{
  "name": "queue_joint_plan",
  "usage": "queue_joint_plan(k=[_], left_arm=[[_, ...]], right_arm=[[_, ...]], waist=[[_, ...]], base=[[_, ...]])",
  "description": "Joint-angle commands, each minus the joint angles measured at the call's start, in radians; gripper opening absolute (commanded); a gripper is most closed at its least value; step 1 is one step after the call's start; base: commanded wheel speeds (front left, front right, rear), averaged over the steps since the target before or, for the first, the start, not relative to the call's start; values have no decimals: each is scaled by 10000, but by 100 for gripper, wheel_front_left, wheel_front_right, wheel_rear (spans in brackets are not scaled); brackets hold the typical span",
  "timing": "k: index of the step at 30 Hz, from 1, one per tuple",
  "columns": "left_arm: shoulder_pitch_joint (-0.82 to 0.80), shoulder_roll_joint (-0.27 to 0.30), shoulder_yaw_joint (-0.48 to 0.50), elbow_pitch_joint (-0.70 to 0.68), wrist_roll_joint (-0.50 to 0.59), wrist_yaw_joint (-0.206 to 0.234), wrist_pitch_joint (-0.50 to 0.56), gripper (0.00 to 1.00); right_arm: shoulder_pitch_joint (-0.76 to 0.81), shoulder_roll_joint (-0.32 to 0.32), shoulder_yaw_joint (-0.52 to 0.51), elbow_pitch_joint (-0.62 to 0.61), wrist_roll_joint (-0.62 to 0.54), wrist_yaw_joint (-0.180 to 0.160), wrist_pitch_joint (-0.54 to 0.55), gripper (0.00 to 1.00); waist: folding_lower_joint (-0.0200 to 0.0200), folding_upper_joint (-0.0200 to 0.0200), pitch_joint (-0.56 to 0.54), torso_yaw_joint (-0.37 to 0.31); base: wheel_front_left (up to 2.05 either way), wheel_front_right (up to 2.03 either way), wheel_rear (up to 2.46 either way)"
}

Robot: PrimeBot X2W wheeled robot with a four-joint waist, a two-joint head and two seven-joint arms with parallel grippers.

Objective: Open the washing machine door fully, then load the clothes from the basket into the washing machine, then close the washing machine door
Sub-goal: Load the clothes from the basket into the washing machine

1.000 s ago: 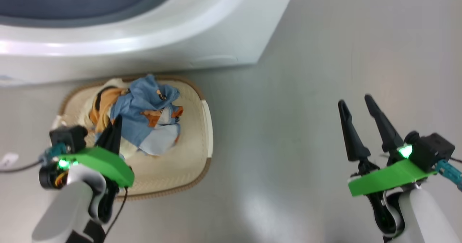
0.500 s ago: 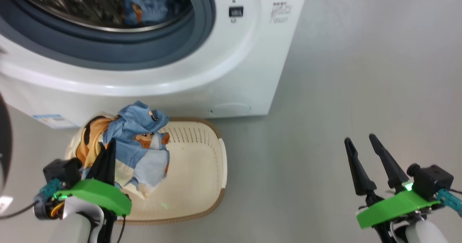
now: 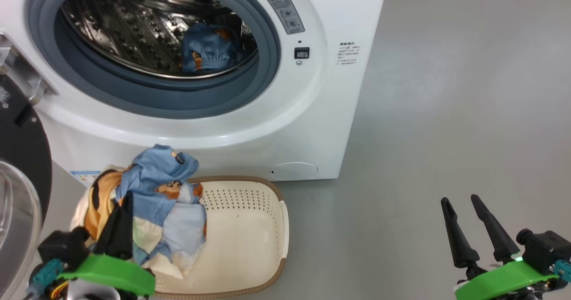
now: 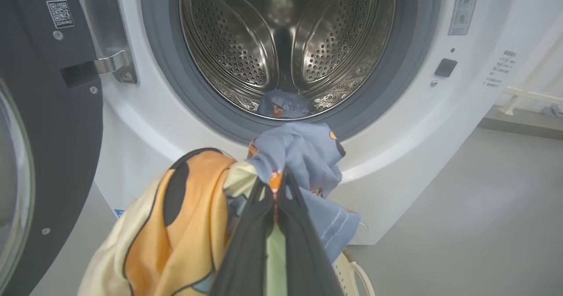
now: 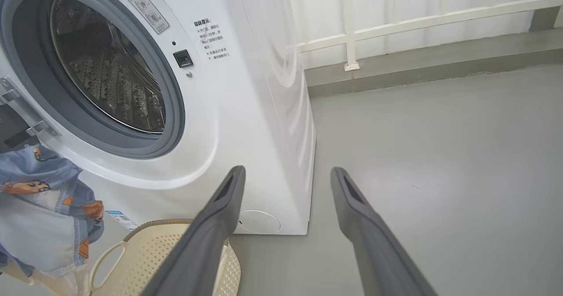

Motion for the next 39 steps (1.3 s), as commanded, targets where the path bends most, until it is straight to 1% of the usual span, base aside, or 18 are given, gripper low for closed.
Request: queue_joint_plan(k=[1, 3, 11, 19, 31, 34, 39], left_arm=[[104, 197, 520, -452, 175, -14, -65, 0], [394, 137, 749, -765, 280, -14, -65, 0], [1441, -127, 1112, -1876, 693, -14, -65, 0], [1837, -400, 1336, -2389, 755, -14, -65, 0], [1575, -476, 1389, -2513, 742, -14, -65, 0], [1296, -476, 1397, -2456, 644, -14, -65, 0], [498, -323, 1370, -2385, 507, -14, -65, 0]], right_arm=[[117, -155, 153, -275, 77, 16, -49, 100], [211, -144, 90, -306, 77, 16, -49, 100], [514, -115, -153, -423, 75, 16, -49, 100], [587, -19, -295, -487, 41, 16, -49, 100], [383, 84, -251, -588, -10, 16, -49, 100], [278, 160, -241, -615, -46, 16, -49, 100], [52, 287, -159, -635, -98, 16, -49, 100]], waist=[[0, -1, -146, 11], [0, -1, -192, 1], [0, -1, -211, 32], [0, -1, -160, 99], [0, -1, 231, 37], [0, -1, 458, -2], [0, -1, 909, -117]], base=[[0, 0, 0], [0, 0, 0], [0, 0, 0], [0, 0, 0], [0, 0, 0], [0, 0, 0], [0, 0, 0]])
